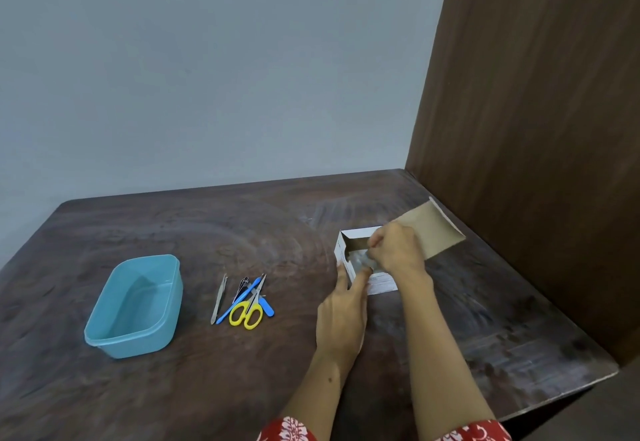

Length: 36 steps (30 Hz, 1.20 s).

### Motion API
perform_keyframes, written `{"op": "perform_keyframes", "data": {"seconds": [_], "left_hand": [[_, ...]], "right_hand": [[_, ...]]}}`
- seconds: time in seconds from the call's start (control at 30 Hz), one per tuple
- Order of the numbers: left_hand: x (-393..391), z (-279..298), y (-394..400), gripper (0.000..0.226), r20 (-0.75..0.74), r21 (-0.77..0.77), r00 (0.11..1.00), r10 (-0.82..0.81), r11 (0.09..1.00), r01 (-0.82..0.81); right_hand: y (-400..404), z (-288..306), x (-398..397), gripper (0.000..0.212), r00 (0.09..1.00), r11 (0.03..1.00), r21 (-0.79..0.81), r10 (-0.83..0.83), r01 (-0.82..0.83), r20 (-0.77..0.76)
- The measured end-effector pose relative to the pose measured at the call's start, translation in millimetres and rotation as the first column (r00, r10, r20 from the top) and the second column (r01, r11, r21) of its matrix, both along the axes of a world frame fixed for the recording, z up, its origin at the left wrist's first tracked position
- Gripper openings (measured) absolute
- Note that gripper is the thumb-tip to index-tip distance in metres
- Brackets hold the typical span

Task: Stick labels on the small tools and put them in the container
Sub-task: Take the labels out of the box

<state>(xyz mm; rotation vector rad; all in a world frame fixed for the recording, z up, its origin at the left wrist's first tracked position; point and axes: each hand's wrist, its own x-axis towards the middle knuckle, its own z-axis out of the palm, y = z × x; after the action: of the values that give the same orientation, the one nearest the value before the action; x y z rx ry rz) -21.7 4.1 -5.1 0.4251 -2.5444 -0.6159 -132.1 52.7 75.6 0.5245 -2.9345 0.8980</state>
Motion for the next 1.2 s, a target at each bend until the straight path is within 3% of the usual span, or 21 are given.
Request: {"op": "perform_keyframes", "data": {"seconds": [0.1,0.33,0.47,0.6,0.83,0.97,1.1,1.2], "left_hand": [[-1.1,-2.1,-0.8,0.039,0.008,0.015,1.0,-0.007,1.0,0.007],[1.9,4.2,-0.4,0.045,0.07,0.067,0.997,-0.016,0.998,0.011],[5.1,8.5,2.0,0.035,0.053,0.091,0.998,-0.016,0.996,0.011],[3.1,7.1,-0.4,0.038,0.039,0.09,0.999,0.013,0.996,-0.016],[1.9,4.7,-0.5,0.047,0.034,0.095,0.999,0.018,0.995,-0.021],[3.4,7.1,1.8,0.041,-0.019,0.104,1.0,0.021,0.994,-0.019],[1.9,4.9,1.3,0.042,-0.011,0.098,0.999,0.047,0.994,-0.046],[2.8,3.5,2.6,0.048,-0.055,0.086,0.998,0.029,0.996,-0.025]], "right_hand": [[-9.9,-5.2,-1.5,0.016,0.985,0.987,0.104,0.109,-0.123,0.131],[-19.3,-6.3,-12.0,0.027,0.94,0.923,0.248,0.233,-0.295,0.251],[-23.0,-7.3,-13.0,0.028,0.937,0.917,0.272,0.218,-0.292,0.273],[-23.3,-11.8,-13.2,0.03,0.968,0.96,0.21,0.145,-0.188,0.203],[-18.7,-7.3,-15.1,0.024,0.978,0.98,0.135,0.122,-0.145,0.17],[-6.8,5.6,-13.7,0.008,0.978,0.991,-0.026,0.137,-0.135,0.156],[5.6,18.2,-7.1,0.011,0.975,0.966,-0.225,0.161,-0.124,0.153],[9.6,19.2,-6.6,0.009,0.965,0.949,-0.29,0.184,-0.125,0.188]]}}
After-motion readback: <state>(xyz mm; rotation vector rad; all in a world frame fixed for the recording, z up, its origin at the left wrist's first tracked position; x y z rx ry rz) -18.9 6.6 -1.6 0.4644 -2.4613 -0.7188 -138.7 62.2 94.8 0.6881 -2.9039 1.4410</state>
